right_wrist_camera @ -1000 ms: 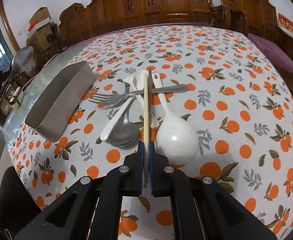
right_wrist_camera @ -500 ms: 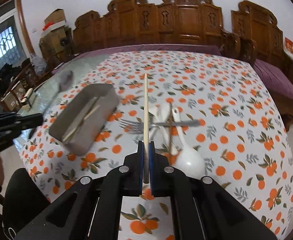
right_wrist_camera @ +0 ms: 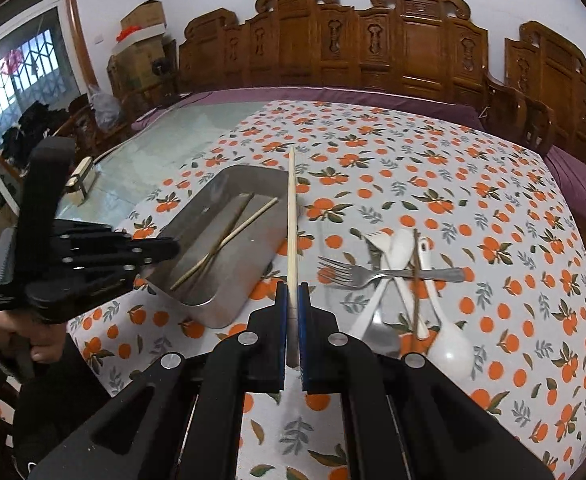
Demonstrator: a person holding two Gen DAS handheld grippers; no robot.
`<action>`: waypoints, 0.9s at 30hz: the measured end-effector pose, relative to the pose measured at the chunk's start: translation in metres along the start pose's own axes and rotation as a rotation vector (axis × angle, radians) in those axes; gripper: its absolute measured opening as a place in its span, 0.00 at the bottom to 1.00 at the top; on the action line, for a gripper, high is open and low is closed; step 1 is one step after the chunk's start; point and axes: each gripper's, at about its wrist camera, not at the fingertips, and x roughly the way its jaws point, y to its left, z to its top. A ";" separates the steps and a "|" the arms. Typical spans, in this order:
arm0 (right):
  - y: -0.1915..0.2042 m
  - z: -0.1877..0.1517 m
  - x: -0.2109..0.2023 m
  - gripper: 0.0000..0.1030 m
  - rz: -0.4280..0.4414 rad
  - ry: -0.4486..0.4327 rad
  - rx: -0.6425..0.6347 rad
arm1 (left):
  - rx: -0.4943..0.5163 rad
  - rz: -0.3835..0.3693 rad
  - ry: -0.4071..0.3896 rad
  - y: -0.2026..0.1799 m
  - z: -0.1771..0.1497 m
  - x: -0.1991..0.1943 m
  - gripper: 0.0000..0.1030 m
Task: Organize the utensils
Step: 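Lower the metal spoon into the tray and open the left gripper while the right gripper carries its chopstick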
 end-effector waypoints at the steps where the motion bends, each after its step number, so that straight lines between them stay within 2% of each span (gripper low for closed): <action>1: 0.002 0.000 0.002 0.06 0.002 0.006 -0.002 | -0.005 0.003 0.007 0.002 0.001 0.004 0.01; 11: 0.013 0.003 0.009 0.06 0.005 0.024 -0.017 | -0.052 0.000 0.053 0.014 0.011 0.030 0.01; 18: 0.018 0.005 0.015 0.06 0.013 0.029 -0.020 | -0.060 -0.012 0.033 0.015 0.014 0.022 0.03; 20: 0.021 0.007 0.017 0.06 0.021 0.029 -0.022 | -0.067 -0.015 0.020 0.019 0.013 0.012 0.10; 21: 0.024 0.008 0.018 0.06 0.026 0.029 -0.024 | -0.069 -0.015 0.012 0.021 0.012 0.008 0.16; 24: 0.031 0.012 0.024 0.06 0.043 0.030 -0.022 | -0.065 -0.006 -0.012 0.029 0.008 -0.009 0.19; 27: 0.039 0.016 0.033 0.06 0.060 0.040 -0.016 | -0.060 0.010 -0.035 0.038 0.003 -0.027 0.30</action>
